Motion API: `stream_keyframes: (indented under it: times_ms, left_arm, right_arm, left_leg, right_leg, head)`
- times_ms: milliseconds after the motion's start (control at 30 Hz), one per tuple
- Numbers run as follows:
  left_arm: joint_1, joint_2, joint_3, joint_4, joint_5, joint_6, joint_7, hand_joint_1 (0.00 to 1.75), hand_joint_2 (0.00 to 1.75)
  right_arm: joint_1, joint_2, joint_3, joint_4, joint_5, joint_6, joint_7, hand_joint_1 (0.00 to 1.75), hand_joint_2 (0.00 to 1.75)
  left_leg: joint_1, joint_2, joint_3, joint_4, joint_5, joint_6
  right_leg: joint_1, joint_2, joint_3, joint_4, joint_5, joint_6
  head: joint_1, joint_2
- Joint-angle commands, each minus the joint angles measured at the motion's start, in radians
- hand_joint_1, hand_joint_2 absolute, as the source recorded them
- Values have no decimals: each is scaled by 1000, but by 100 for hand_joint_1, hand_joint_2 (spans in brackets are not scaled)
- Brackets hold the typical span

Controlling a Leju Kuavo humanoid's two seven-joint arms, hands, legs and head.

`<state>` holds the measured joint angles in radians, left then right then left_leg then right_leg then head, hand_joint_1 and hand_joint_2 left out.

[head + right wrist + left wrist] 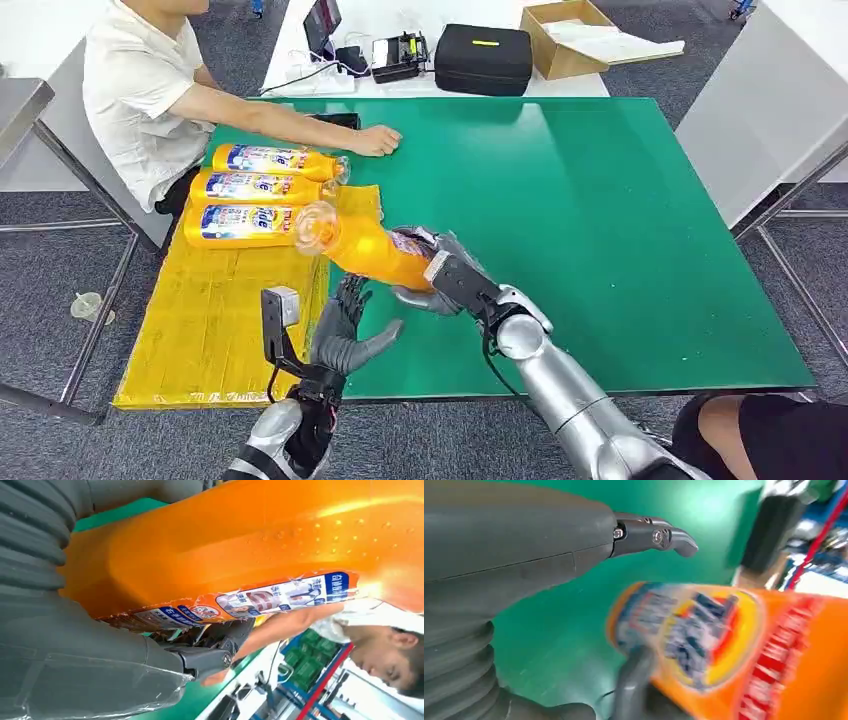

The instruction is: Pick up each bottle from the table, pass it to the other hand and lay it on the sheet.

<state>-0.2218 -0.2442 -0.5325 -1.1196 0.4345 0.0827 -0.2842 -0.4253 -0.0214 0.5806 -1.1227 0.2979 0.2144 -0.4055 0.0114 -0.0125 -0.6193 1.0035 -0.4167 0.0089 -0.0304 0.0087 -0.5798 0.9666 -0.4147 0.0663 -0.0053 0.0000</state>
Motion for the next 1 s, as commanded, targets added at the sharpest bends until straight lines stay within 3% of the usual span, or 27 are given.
stream_keyframes:
  times_ms: [33, 367, 467, 567, 1000]
  left_arm:
    - [-20, -12, -17, -75, -7, 49, -22, 0, 175]
    - [1, -28, -10, -131, -97, 167, -107, 0, 175]
    - [9, -12, -16, -123, 71, 26, 21, 0, 175]
    - [7, 7, -43, -96, 131, -44, 34, 0, 175]
    - [-18, 9, -48, -70, 155, -64, 33, 7, 175]
  right_arm:
    - [12, 10, 100, 33, -14, -29, -1, 175, 175]
    - [43, -1, 97, 21, -16, -45, 3, 175, 175]
    - [34, 1, 105, 39, -15, -52, 4, 175, 175]
    - [5, 9, 111, 71, -17, -46, -5, 175, 175]
    - [-15, 21, 127, 82, -13, -38, -18, 175, 175]
  left_leg:
    - [1, 0, 3, 1, -2, 0]
    - [1, 0, 3, 1, -2, 0]
    - [1, -1, 4, 1, -3, 0]
    - [0, 0, 2, 0, -1, 0]
    - [0, 1, 3, 0, -2, 0]
  right_leg:
    - [2, -2, 4, 0, -2, -4]
    - [2, -1, 4, 0, -2, -4]
    - [2, -2, 5, 0, -2, -5]
    - [1, -1, 2, -1, 0, -2]
    - [1, -1, 3, 0, -1, -4]
  head:
    - [0, 0]
    - [0, 0]
    - [0, 0]
    - [0, 0]
    - [0, 0]
